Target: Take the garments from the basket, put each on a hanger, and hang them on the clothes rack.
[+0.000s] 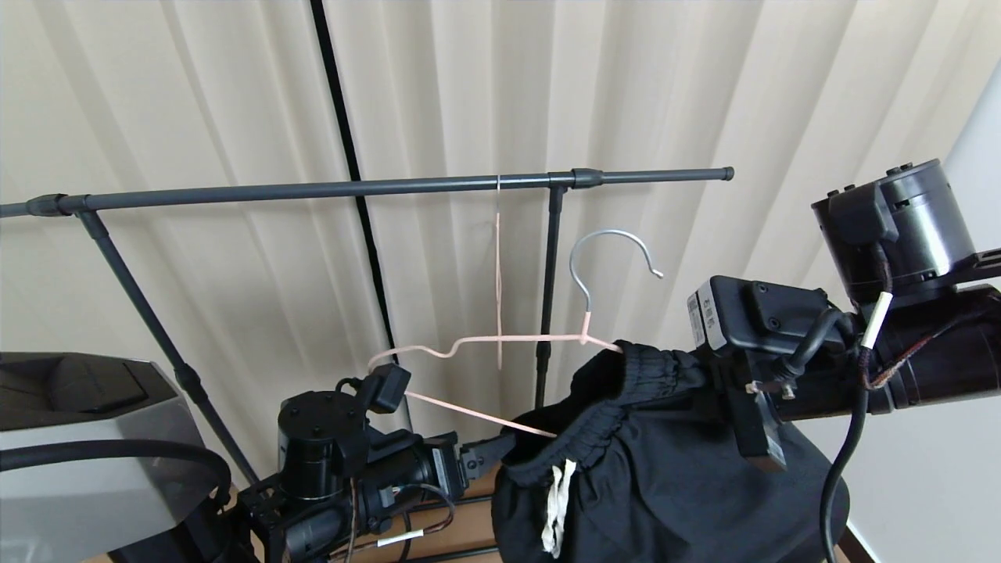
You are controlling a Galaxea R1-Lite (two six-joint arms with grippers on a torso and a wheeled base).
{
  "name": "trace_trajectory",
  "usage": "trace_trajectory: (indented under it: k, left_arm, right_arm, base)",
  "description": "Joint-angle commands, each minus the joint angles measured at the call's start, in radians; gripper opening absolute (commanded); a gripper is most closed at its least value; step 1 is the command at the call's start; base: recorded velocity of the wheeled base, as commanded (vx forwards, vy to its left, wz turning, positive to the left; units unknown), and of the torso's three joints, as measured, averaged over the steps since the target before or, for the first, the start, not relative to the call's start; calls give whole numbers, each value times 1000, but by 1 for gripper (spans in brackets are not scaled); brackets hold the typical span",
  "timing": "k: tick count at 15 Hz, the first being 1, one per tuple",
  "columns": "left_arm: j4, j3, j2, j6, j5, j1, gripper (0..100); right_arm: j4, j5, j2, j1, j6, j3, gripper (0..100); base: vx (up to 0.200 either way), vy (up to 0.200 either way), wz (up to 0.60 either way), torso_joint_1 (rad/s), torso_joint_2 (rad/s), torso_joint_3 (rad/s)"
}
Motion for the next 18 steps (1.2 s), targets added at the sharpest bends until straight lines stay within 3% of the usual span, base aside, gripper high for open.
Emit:
trace_trajectory:
  k: [1,5,9,11,18]
  left_arm:
    - [-2,-3,6,-1,0,1,100]
    - [-6,8,9,5,0,0,100]
    - [-7,30,35,96,15,-25,100]
    - [-7,28,47,99,42,-38,100]
    - [-42,33,76,125,63,-54,100]
  right_arm:
    - [1,1,-9,19,0,20,0]
    - [-19,2,-12,42,5,28,0]
    - [-82,11,-16,42,35,25,0]
    - [-82,13,-30,43,35,23,0]
    - [-79,86,-76,59,63,19,0]
  base:
    - [0,0,0,0,0,0]
    - [0,0,0,0,0,0]
    - [0,0,0,0,0,0]
    - [0,0,0,0,0,0]
    - [0,0,0,0,0,0]
